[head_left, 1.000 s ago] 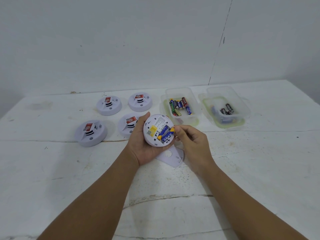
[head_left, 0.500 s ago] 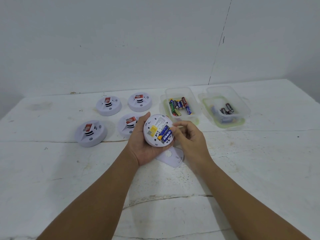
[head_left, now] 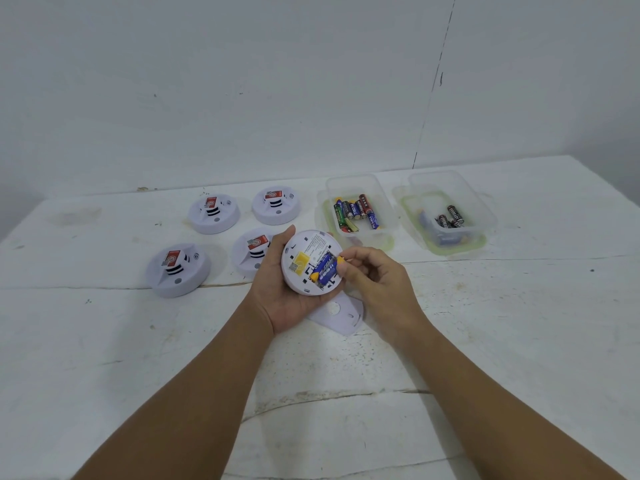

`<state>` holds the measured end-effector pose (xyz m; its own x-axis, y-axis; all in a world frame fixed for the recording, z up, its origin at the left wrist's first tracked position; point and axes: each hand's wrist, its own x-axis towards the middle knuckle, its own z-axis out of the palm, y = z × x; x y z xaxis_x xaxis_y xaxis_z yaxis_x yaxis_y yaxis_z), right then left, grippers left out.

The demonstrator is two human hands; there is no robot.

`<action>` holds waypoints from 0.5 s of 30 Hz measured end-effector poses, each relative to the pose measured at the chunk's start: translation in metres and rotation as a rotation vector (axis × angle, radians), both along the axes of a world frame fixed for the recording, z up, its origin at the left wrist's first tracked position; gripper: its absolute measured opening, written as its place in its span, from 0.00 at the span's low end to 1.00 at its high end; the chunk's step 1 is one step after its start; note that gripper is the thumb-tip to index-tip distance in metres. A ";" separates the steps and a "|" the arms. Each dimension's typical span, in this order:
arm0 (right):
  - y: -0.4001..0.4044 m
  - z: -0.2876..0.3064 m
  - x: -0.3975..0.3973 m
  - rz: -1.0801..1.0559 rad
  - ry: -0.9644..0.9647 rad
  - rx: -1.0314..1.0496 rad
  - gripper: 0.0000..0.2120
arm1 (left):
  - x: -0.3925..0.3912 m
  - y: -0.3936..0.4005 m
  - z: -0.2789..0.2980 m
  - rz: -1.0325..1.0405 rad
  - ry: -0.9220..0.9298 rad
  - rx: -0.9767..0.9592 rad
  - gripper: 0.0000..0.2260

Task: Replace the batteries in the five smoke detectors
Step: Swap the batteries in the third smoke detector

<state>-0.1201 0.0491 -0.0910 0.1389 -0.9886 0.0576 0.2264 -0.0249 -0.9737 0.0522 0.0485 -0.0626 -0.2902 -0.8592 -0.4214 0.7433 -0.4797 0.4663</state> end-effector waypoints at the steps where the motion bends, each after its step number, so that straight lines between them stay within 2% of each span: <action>1: 0.001 0.000 0.000 0.002 -0.011 0.004 0.07 | 0.000 0.000 -0.001 -0.001 0.001 0.004 0.29; 4: 0.002 0.000 0.002 -0.033 -0.005 -0.008 0.09 | 0.001 -0.001 -0.001 -0.007 -0.006 0.005 0.30; 10: 0.000 -0.006 0.002 -0.060 0.125 -0.106 0.15 | 0.000 0.001 0.002 -0.045 -0.024 -0.027 0.29; 15: 0.000 -0.006 0.002 -0.062 0.091 -0.068 0.15 | -0.001 0.001 0.003 -0.032 -0.010 -0.012 0.30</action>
